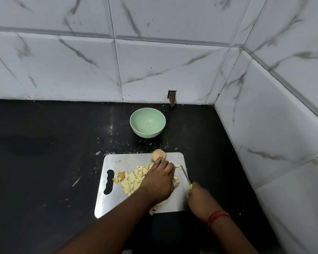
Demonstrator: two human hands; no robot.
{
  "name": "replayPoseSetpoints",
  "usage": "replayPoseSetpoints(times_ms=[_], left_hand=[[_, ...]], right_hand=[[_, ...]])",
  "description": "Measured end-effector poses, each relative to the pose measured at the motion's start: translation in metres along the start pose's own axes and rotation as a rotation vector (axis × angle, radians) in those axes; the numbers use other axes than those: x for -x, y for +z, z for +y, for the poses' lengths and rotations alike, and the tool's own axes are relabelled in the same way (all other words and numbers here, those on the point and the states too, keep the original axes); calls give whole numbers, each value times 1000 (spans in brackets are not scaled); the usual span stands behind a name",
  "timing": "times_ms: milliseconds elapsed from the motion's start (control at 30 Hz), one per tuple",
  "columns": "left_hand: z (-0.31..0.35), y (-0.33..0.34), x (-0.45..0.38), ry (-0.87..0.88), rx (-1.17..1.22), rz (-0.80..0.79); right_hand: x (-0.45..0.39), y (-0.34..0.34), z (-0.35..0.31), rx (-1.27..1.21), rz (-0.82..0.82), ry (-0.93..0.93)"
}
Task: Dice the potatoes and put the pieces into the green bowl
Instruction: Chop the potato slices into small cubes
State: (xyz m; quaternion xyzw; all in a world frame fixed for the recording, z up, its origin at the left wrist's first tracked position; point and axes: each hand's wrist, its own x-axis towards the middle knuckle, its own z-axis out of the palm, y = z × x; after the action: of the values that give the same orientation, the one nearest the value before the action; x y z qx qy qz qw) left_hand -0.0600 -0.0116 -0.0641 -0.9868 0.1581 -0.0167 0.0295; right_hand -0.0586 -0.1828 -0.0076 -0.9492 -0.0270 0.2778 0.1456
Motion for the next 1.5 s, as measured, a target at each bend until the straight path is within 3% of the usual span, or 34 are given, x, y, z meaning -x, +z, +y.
replayPoseSetpoints(times_ms=[733, 1500], left_hand=[[6, -2, -1, -39, 5, 21], [2, -2, 1, -34, 51, 9]], right_hand=[[-3, 15, -2, 38, -67, -17], [-7, 8, -19, -8, 10, -3]])
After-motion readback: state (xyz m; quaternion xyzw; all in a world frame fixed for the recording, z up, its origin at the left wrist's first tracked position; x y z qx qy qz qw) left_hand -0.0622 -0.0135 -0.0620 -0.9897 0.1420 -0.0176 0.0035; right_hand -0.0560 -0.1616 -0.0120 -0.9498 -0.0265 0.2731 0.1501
